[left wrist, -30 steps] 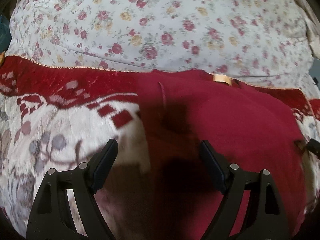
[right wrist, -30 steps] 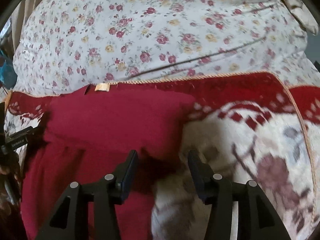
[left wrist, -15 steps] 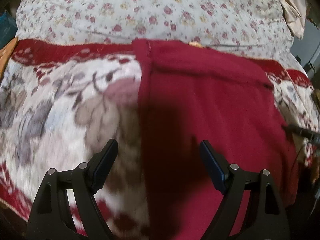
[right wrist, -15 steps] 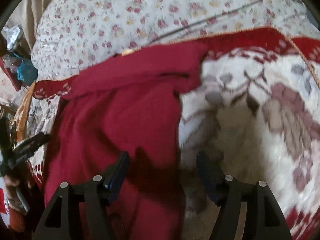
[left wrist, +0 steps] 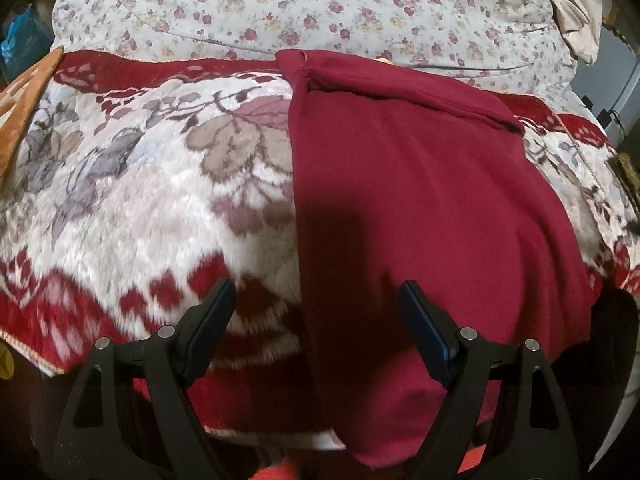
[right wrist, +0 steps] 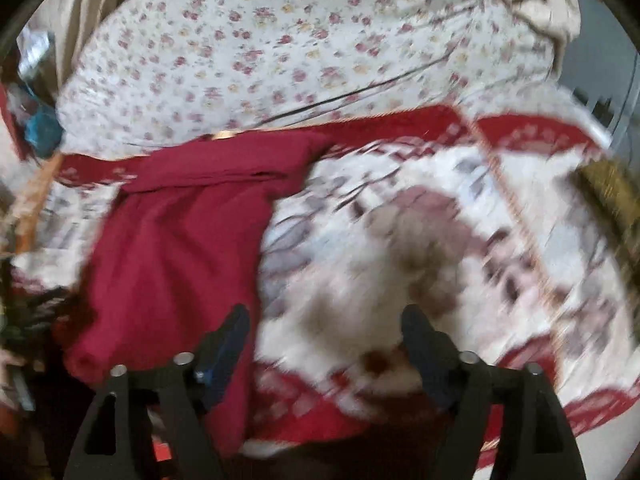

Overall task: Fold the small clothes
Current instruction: 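Grasp the shirt hem with the left gripper and lift it toward the collar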

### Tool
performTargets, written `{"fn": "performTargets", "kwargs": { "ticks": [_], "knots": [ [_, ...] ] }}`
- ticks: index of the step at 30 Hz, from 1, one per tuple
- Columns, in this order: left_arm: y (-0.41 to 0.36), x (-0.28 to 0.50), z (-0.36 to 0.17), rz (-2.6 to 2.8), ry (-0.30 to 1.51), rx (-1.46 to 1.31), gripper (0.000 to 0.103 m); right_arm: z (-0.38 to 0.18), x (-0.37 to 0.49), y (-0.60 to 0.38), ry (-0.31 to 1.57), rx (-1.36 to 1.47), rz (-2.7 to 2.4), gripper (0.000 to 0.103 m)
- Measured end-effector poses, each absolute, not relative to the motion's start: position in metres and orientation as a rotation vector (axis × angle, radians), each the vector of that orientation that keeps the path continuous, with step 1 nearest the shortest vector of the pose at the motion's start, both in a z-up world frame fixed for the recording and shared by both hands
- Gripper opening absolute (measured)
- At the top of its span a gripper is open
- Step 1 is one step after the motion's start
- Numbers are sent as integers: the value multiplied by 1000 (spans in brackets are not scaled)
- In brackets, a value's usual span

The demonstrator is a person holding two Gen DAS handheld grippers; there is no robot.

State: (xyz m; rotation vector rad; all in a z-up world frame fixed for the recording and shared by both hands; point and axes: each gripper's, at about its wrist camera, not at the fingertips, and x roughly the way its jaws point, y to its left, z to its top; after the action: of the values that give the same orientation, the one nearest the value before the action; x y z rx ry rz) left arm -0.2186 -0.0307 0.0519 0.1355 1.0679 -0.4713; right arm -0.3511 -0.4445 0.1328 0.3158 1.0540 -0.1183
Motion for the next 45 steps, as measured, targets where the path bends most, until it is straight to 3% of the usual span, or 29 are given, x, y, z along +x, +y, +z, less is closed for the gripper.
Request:
{"fn": "performTargets", "kwargs": {
  "ticks": [11,15,22,25,26,28,29,30,34,45],
  "knots": [
    [-10,-241,34,-465,1148,111,84,46,-353,-384,1223,332,60,76],
    [-20,-247,27,-506,1178,104,84,46,-352,-374,1222,297,110,60],
    [-35,-255,22,-537,1156,152,81,40,-346,-369,1231,288,126,45],
    [-32,-253,22,-517,1141,138,65,41,-344,-367,1224,271,130,38],
    [-30,-253,24,-524,1139,124,48,42,-345,-365,1222,260,134,35],
    [-26,-251,26,-531,1147,106,36,47,-345,-363,1202,251,166,22],
    [-24,-249,27,-536,1150,95,24,51,-345,-362,1185,256,192,16],
    [-21,-246,29,-551,1156,66,6,54,-343,-358,1174,250,194,15],
    [-13,-236,48,-634,1157,-50,6,70,-336,-359,1114,286,230,14],
    [-35,-163,117,-680,954,-111,6,143,-269,-402,819,417,199,9]
  ]
}}
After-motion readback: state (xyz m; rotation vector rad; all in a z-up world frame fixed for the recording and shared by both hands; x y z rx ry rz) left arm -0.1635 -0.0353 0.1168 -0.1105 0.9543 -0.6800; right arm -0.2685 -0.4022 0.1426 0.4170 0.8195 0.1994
